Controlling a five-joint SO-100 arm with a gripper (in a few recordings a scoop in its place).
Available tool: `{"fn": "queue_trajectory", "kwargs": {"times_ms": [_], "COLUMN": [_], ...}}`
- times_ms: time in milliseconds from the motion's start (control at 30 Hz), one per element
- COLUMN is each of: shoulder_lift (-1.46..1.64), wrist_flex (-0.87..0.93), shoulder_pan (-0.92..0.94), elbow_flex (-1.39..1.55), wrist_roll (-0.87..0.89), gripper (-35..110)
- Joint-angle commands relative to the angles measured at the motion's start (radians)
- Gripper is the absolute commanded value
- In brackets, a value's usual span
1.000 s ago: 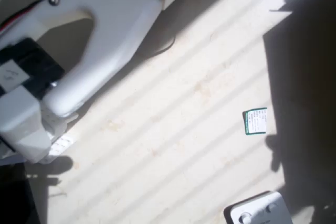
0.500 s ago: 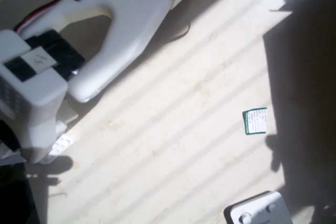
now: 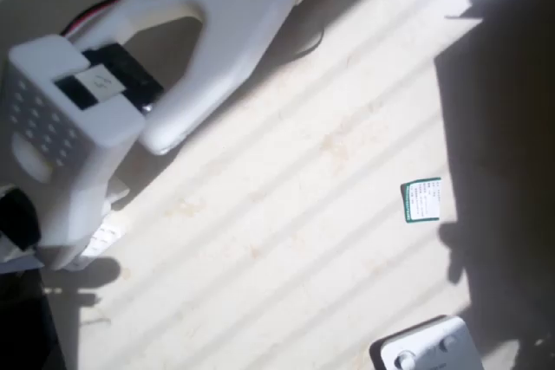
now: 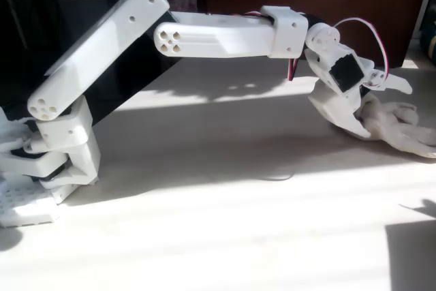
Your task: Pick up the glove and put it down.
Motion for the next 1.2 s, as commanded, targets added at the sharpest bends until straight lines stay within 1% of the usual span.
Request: {"fn": "queue_trajectory", "kwargs": {"times_ms": [0,100,200,300,433,467,567,1033,1167], "shoulder_lift": [0.011,0.011,0.011,0.011,0.011,0.011,0.012,0.029,0.084], "wrist_flex": [0.003,0.003,0.003,0.003,0.003,0.003,0.003,0.003,0.005], "shoulder_pan": [-0.012,-0.011,-0.011,-0.009,-0.009,-0.009,-0.008,-0.006,-0.005], "elbow_flex": [-0.049,-0.049,-0.049,-0.049,-0.049,-0.049,-0.049,-0.049,-0.049], "wrist_roll": [0.008,0.008,0.006,0.006,0.006,0.006,0.006,0.000,0.005], "gripper": [37,35,29,19,0,-2,1,0,0]}}
